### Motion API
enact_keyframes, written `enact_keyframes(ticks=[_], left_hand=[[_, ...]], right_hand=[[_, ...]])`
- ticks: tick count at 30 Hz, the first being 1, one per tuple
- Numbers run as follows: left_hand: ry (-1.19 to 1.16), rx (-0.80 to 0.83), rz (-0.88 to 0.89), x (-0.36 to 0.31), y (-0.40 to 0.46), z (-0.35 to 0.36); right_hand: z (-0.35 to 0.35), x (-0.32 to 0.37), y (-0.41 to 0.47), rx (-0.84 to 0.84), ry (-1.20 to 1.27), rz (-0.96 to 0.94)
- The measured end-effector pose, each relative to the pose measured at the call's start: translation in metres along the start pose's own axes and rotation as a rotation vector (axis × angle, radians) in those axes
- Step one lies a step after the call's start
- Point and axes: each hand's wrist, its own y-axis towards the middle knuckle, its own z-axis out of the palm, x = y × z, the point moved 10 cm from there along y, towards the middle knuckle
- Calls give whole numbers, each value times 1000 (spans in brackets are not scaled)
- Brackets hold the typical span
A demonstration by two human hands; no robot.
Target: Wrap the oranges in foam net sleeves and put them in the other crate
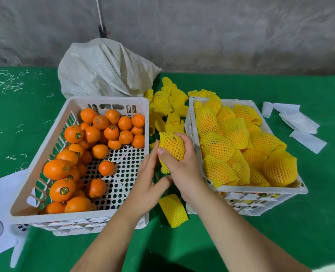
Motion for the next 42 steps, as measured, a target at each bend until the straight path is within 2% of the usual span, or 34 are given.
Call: enact_keyframes(ticks=[3, 5, 8, 9, 11, 13, 15, 17, 20, 24, 28, 30, 32, 33, 35, 38, 42], left_hand=[[-44, -47, -56, 5, 0, -8], [0, -54, -44, 4, 0, -7], [71, -53, -23, 3, -1, -6], [96, -59, -21, 2, 0, -6], [122, -73, -23, -1, 2, -6], [129, -75, -29, -1, 2, -4], [137, -79, -18, -4, 2, -4], [137, -74, -30, -3, 2, -4], [120, -67, -52, 0, 2, -5], [130, -67, -50, 0, 2, -3], [81, -76, -66, 1, 3, -4], [57, -84, -60, 1, 2, -5], [29, -87, -62, 2, 2, -5], [18, -87, -66, 2, 1, -5], [27, -89, -65, 2, 1, -5], [58, -89, -50, 0, 0, -6], [77, -86, -44, 0, 3, -6]], right_hand=[[-31, 7, 3, -72, -81, -6], [-74, 25, 6, -171, -172, -88], [-165, 61, 0, -477, -640, -302], [-191, 61, -3, -548, -798, -321], [-223, 33, 0, -507, -1125, -119], [-230, -12, -3, -322, -1432, 115], [-225, -27, -2, -222, -1545, 103], [-221, -12, 7, -240, -1530, 35], [-222, 13, 17, -383, -1400, -105], [-201, -25, 33, -185, -1504, 30], [-202, -27, 47, -132, -1430, 92], [-204, -16, 55, -146, -1280, 119], [-203, 10, 64, -247, -1131, 49], [-196, 23, 70, -280, -1135, -27], [-172, 28, 84, -205, -1254, -103], [-152, -12, 101, 3, -1462, 64], [-150, -30, 113, 32, -1499, 146]])
